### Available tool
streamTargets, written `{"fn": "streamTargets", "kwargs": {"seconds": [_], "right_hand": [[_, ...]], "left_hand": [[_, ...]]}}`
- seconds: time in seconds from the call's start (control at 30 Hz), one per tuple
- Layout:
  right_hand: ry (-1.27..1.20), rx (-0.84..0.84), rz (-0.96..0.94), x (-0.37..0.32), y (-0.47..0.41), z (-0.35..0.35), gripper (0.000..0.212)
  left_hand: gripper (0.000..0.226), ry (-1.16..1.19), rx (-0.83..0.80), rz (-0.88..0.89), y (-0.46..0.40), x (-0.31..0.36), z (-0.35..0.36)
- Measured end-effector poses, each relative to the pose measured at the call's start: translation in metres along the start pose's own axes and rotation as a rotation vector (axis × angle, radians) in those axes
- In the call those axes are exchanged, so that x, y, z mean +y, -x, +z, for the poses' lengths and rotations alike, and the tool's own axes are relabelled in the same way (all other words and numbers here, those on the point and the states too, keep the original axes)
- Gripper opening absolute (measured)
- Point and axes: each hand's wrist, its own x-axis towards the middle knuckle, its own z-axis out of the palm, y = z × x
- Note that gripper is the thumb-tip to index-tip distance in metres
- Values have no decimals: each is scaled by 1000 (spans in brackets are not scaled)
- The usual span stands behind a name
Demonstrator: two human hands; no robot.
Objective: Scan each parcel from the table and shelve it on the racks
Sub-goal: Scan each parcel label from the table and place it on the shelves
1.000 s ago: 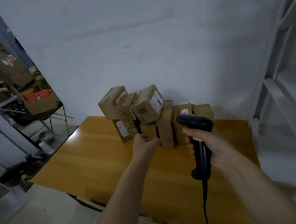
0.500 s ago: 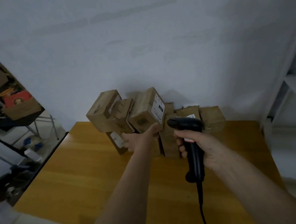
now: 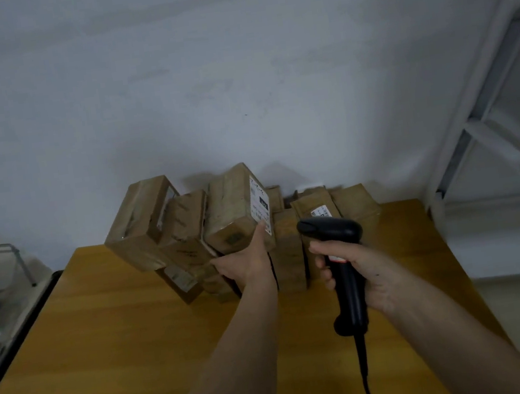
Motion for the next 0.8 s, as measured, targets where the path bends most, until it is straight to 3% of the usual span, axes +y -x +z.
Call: {"fn": "streamTargets", "kwargs": {"seconds": [0.23, 0.47, 0.8], "right_hand": [[21, 35, -20, 2, -9, 1, 31], [279, 82, -177, -8, -3, 6, 24], [524, 136, -413, -31, 30, 5, 10]], "left_hand": [[134, 57, -39, 35, -8, -11, 5], [100, 61, -113, 58, 20, -11, -11], [91, -234, -431, 521, 31, 86, -9]]}}
